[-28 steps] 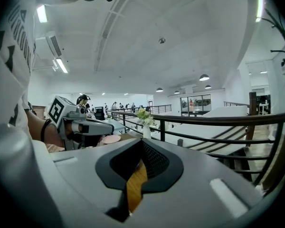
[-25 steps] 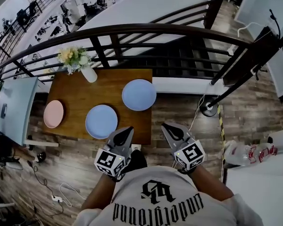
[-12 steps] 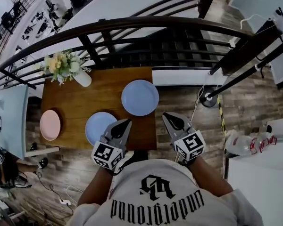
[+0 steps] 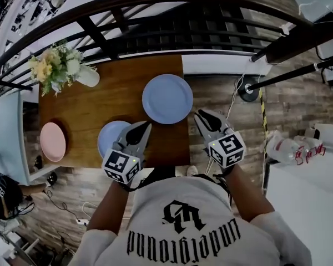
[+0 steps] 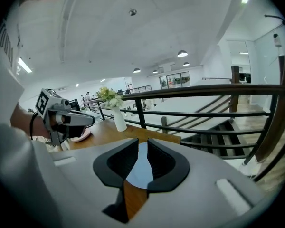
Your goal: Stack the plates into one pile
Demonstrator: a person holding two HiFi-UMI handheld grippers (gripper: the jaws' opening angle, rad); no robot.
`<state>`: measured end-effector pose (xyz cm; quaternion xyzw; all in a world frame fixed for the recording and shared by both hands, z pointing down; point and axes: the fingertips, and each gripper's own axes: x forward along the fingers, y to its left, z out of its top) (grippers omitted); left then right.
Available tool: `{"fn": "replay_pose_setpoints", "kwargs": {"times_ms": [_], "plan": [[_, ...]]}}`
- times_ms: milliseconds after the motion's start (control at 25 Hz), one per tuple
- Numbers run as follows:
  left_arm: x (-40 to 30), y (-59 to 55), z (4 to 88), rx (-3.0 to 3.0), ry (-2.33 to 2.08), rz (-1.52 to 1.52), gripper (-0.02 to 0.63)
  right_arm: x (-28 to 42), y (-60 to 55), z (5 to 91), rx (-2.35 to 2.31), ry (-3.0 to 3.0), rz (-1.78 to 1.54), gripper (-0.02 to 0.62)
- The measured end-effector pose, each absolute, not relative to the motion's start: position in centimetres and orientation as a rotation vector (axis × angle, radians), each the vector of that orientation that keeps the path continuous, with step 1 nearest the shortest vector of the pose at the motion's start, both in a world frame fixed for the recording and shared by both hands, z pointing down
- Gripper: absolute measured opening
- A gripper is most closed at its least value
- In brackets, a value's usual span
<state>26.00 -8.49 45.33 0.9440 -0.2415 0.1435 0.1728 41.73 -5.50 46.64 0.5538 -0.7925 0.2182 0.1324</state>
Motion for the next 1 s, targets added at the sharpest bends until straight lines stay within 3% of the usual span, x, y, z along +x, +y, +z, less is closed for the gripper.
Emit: {"fn": "replay_pose_setpoints", "kwargs": {"times_ms": [1000], "plan": [[27.6, -12.4, 60.1, 2.529, -0.583, 0.553, 0.046, 46.0, -9.7, 69.4, 1.582, -1.918, 1.261, 0.100]]}}
